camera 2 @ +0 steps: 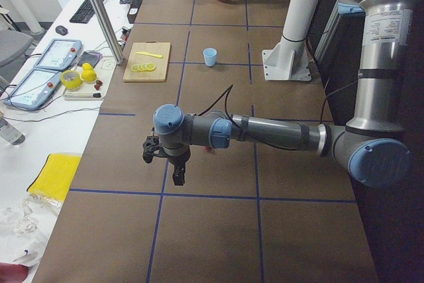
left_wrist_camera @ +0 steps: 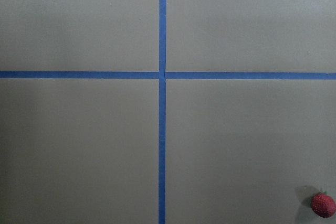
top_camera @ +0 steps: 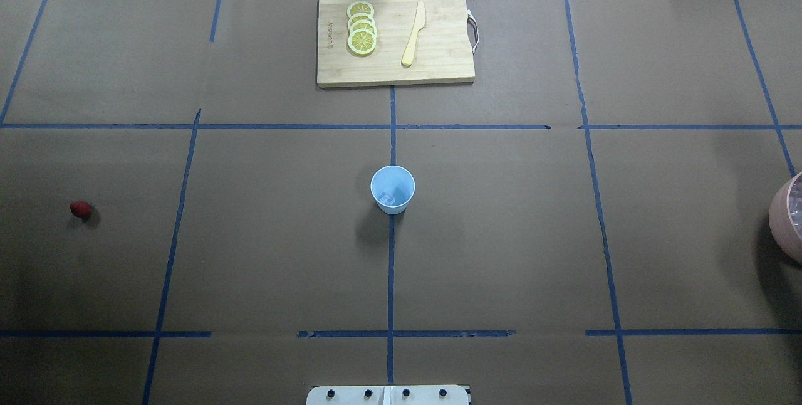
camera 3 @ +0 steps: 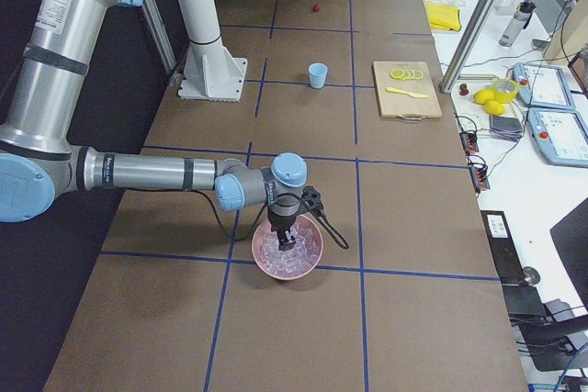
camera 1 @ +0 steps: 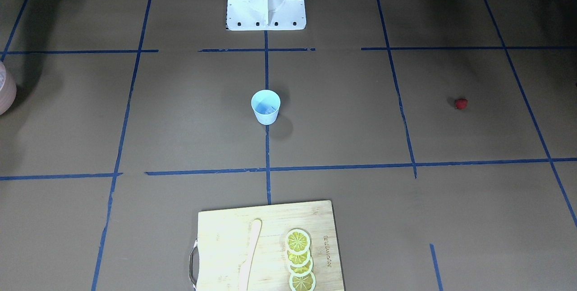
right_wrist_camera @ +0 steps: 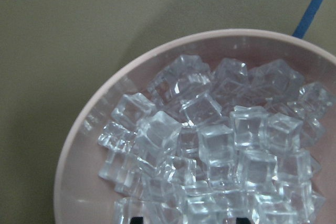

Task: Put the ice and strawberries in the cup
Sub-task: 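Grasp another ice cube from the pink bowl with the right gripper, then carry the second ice cube with the right gripper to the cup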

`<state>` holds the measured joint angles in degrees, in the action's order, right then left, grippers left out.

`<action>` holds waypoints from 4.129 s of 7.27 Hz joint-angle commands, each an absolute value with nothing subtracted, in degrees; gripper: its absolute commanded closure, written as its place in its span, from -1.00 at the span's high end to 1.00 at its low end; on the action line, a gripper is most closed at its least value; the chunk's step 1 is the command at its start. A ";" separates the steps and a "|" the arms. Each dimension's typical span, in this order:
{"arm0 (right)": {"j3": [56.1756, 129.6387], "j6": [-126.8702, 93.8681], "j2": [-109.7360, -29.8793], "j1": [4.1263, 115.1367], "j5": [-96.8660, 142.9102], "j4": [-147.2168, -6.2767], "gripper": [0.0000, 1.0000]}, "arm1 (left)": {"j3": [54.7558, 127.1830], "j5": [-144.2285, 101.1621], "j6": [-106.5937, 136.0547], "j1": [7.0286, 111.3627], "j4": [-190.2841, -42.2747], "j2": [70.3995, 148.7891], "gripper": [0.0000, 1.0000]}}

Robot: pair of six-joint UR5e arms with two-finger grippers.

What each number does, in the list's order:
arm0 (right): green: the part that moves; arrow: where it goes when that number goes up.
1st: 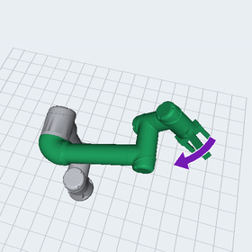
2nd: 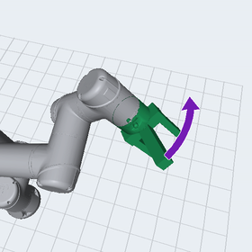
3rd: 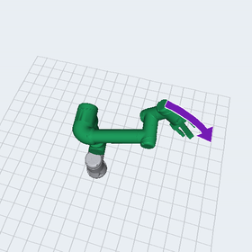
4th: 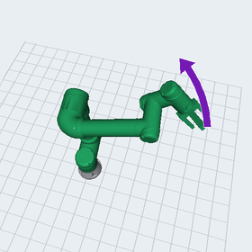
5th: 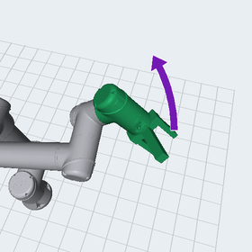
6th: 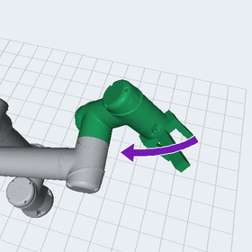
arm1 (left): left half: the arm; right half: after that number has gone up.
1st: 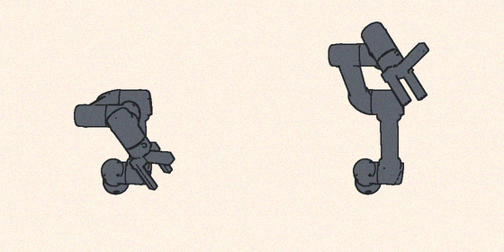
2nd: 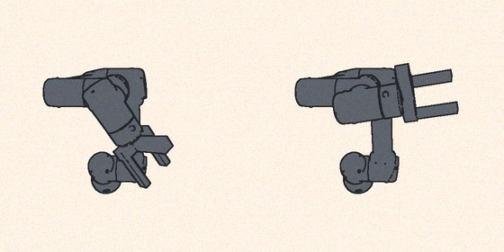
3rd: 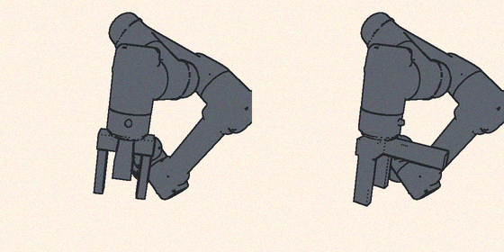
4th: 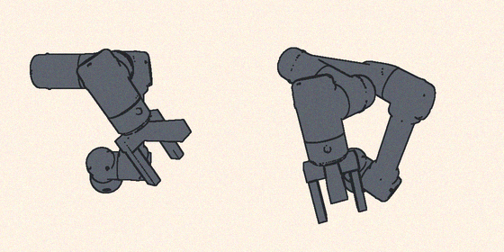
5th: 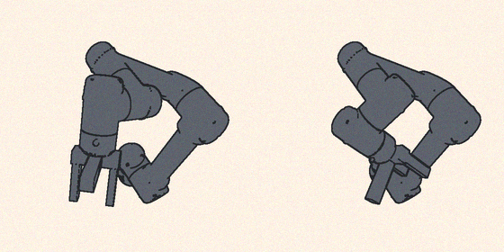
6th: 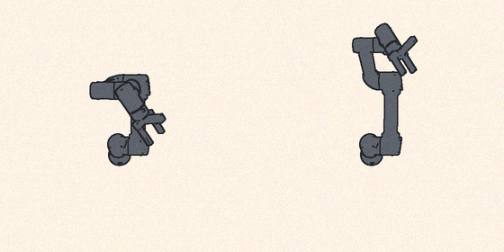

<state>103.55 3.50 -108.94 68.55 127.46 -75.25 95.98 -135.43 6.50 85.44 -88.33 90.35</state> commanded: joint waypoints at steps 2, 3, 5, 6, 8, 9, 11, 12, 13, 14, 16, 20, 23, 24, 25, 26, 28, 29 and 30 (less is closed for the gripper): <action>103.01 3.52 -108.81 68.47 127.27 -75.23 0.29 | 95.98 -135.53 6.50 85.43 -88.33 90.35 1.00; 102.57 3.43 -108.81 68.47 127.27 -75.32 0.27 | 95.98 -135.53 6.50 85.43 -88.33 90.35 1.00; 102.31 3.52 -108.63 68.47 127.35 -75.23 0.27 | 95.98 -135.62 6.50 85.43 -88.33 90.44 1.00; 102.30 3.43 -108.55 68.47 127.35 -75.23 0.27 | 96.06 -135.70 6.50 85.43 -88.33 90.44 1.00; 102.39 3.43 -108.46 68.47 127.44 -75.32 0.03 | 95.98 -135.70 6.50 85.43 -88.33 90.44 1.00; 102.39 3.60 -108.46 68.47 127.44 -75.24 -0.42 | 95.89 -135.70 6.50 85.43 -88.33 90.44 1.00; 102.83 5.43 -108.37 68.47 127.53 -75.32 -1.00 | 95.89 -135.79 6.77 85.43 -88.33 90.44 1.00; 103.27 5.45 -108.28 68.64 127.88 -75.32 -1.00 | 95.98 -135.79 6.94 85.43 -88.33 90.44 1.00; 106.93 5.45 -108.37 69.69 128.40 -76.54 -1.00 | 95.98 -135.79 6.94 85.43 -88.33 90.44 1.00; 111.84 5.45 -108.20 72.05 129.63 -81.51 -1.00 | 95.98 -135.79 6.94 85.43 -88.33 90.44 1.00; 121.35 5.45 -102.79 75.39 129.99 -95.91 -1.00 | 95.89 -135.79 6.94 85.43 -88.33 90.44 1.00; 122.43 0.91 -79.05 72.97 131.04 -116.88 -1.00 | 95.45 -135.70 6.94 84.73 -88.59 90.97 1.00; 122.26 -18.30 -68.76 60.87 130.61 -116.90 -1.00 | 95.27 -135.62 6.07 84.47 -90.51 90.97 1.00; 122.26 -25.94 -65.08 56.64 129.74 -116.89 -1.00 | 95.27 -135.62 6.33 84.11 -92.53 90.88 1.00; 122.17 -32.63 -61.82 52.69 128.25 -116.81 -1.00 | 95.19 -135.79 6.33 83.85 -92.46 91.14 1.00; 121.82 -37.22 -59.26 49.51 126.84 -116.63 -1.00 | 95.19 -135.27 6.33 81.85 -92.20 92.19 1.00; 119.90 -45.13 -54.52 42.05 121.67 -116.19 -1.00 | 95.01 -135.00 6.76 79.90 -92.37 92.02 1.00; 116.84 -49.26 -52.32 38.36 118.94 -112.62 -1.00 | 95.10 -135.09 7.03 79.98 -92.46 91.59 1.00; 112.89 -53.40 -51.08 34.49 114.91 -107.37 -1.00 | 95.10 -135.09 7.03 79.89 -92.46 91.58 1.00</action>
